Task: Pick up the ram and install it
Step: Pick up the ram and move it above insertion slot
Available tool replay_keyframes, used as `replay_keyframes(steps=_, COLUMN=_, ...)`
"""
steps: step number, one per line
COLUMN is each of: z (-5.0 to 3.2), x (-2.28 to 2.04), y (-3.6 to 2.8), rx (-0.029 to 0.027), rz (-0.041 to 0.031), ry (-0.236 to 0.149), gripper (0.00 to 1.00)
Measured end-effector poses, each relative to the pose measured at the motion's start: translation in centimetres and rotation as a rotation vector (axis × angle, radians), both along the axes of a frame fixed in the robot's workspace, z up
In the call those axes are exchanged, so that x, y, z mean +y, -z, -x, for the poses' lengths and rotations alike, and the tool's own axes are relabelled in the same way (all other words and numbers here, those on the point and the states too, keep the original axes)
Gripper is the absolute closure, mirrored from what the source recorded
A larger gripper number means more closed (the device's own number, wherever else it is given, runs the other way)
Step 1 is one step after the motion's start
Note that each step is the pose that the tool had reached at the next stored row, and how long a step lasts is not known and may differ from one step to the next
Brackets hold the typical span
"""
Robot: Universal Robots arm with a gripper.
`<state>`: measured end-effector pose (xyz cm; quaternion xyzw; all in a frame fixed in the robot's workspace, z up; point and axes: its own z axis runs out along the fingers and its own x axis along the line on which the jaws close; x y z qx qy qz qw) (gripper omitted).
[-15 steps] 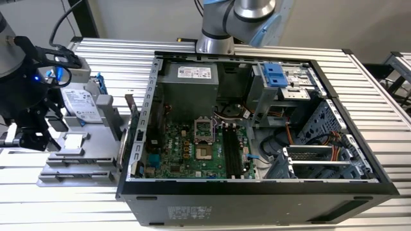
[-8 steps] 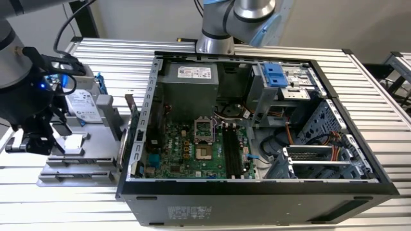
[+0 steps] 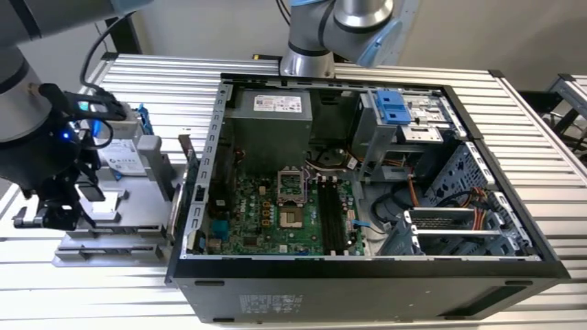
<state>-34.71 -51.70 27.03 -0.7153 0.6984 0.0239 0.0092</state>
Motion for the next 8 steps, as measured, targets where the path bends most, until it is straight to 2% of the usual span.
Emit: replay_keyframes(steps=8, z=0.00, x=-0.57, y=1.22, rx=0.0000, rz=0.0000, ry=0.002, gripper=0.00)
